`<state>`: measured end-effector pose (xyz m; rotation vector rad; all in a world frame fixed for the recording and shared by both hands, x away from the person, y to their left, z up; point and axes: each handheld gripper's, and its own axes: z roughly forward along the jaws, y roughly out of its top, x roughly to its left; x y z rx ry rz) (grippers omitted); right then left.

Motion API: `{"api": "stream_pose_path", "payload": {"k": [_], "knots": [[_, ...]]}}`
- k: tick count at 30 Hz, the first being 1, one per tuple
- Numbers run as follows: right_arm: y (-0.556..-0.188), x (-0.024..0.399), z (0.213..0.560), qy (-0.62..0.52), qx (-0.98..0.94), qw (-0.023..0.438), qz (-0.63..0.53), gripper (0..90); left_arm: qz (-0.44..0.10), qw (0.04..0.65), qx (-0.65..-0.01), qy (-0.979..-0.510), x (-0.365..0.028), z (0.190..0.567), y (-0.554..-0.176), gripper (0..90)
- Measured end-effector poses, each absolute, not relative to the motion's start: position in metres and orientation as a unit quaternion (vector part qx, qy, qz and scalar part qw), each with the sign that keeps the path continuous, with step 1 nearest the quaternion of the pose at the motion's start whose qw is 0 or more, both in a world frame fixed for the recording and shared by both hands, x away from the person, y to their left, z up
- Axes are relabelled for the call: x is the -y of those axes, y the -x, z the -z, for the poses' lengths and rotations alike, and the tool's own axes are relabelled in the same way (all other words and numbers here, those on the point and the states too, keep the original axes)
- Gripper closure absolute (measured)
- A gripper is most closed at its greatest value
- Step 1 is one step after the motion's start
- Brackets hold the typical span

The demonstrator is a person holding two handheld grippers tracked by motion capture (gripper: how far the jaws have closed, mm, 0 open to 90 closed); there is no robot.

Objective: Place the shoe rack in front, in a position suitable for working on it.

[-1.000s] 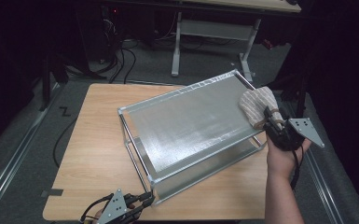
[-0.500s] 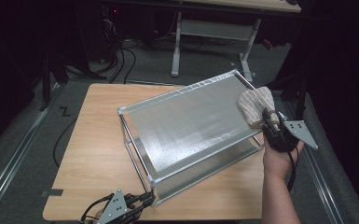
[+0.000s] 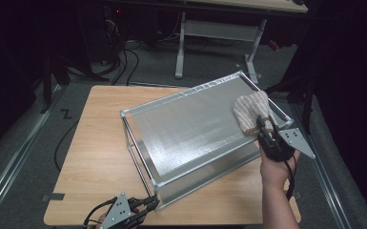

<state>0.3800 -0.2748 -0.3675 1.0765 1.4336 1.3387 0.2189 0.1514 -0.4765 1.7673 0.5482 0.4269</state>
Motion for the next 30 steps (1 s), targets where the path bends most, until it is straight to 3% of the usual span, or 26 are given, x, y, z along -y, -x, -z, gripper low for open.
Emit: {"api": "stream_pose_path", "payload": {"k": [30], "knots": [[-0.301, 0.166, 0.373, -0.340, -0.632, 0.368, -0.592, 68.2, -0.162, 0.587, -0.207, -0.765, -0.131, 0.476, -0.237, 79.6]]}}
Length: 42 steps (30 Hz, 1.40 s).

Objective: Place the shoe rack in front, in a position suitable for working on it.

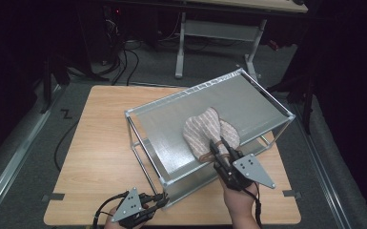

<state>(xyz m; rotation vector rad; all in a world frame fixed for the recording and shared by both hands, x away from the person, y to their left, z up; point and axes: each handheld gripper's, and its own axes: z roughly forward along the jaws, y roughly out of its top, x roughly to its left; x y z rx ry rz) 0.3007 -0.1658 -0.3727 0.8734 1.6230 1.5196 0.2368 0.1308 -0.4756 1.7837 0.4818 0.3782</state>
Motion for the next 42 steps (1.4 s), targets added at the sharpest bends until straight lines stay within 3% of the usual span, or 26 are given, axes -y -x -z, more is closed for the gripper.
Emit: {"api": "stream_pose_path", "payload": {"k": [19, 30, 36, 42], "knots": [[-0.257, 0.115, 0.374, -0.278, -0.657, 0.331, -0.617, 67.6, -0.159, 0.590, -0.203, -0.765, -0.127, 0.475, -0.241, 79.2], [-0.252, 0.107, 0.375, -0.273, -0.655, 0.330, -0.622, 60.9, -0.158, 0.591, -0.203, -0.765, -0.127, 0.475, -0.241, 79.2], [-0.252, 0.102, 0.376, -0.272, -0.663, 0.334, -0.612, 51.9, -0.159, 0.590, -0.204, -0.765, -0.127, 0.475, -0.241, 79.3], [-0.257, 0.105, 0.377, -0.287, -0.668, 0.342, -0.595, 58.5, -0.156, 0.589, -0.205, -0.766, -0.128, 0.474, -0.240, 79.5]]}}
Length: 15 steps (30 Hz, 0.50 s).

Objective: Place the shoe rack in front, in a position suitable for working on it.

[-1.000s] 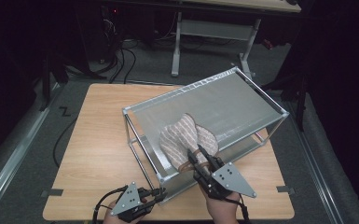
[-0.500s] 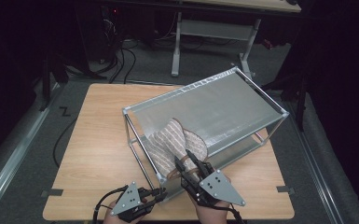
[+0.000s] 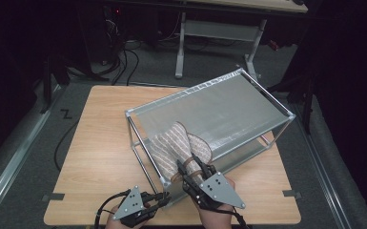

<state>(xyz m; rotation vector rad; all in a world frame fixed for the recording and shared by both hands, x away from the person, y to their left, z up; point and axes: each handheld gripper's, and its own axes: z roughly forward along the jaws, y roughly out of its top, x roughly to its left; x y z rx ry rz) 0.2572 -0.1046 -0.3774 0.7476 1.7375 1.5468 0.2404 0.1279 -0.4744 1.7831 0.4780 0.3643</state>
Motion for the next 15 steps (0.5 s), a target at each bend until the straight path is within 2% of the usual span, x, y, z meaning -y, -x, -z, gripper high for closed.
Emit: {"api": "stream_pose_path", "payload": {"k": [9, 15], "knots": [[-0.264, 0.115, 0.379, -0.300, -0.659, 0.356, -0.591, 59.2, -0.156, 0.588, -0.206, -0.766, -0.130, 0.474, -0.239, 79.8], [-0.277, 0.135, 0.381, -0.322, -0.643, 0.382, -0.581, 59.2, -0.157, 0.588, -0.209, -0.766, -0.131, 0.474, -0.237, 79.9]]}}
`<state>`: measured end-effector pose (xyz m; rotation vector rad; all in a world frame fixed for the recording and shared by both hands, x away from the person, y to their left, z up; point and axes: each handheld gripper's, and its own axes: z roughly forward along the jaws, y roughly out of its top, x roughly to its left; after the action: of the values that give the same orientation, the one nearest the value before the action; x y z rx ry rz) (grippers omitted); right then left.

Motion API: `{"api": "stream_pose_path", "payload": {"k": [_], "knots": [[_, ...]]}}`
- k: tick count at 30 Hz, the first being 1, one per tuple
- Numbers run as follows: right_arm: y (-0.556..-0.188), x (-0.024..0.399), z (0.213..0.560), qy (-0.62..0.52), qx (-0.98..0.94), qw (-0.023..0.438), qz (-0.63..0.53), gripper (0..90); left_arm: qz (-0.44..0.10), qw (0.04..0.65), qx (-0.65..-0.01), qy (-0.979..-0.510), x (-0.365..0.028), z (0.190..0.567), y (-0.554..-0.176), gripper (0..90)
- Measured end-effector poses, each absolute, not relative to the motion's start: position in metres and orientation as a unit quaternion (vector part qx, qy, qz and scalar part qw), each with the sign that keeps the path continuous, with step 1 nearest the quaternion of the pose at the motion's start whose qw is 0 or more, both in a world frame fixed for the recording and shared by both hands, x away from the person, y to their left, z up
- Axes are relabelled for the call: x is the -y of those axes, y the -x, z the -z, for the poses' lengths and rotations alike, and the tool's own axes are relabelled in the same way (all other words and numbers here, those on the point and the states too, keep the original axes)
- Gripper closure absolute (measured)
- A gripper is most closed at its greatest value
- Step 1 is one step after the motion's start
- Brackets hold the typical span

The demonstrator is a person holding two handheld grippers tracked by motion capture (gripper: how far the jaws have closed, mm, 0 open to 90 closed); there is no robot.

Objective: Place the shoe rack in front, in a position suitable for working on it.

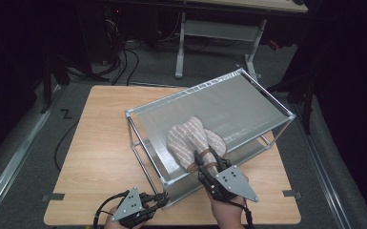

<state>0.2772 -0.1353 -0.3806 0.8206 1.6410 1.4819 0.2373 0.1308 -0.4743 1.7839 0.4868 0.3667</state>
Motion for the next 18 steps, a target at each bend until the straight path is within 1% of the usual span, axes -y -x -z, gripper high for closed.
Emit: {"api": "stream_pose_path", "payload": {"k": [11, 18], "knots": [[-0.308, 0.179, 0.381, -0.357, -0.627, 0.411, -0.558, 59.2, -0.160, 0.588, -0.216, -0.763, -0.134, 0.475, -0.232, 80.0], [-0.328, 0.204, 0.379, -0.380, -0.622, 0.417, -0.543, 58.8, -0.162, 0.585, -0.219, -0.764, -0.137, 0.475, -0.230, 80.1]]}}
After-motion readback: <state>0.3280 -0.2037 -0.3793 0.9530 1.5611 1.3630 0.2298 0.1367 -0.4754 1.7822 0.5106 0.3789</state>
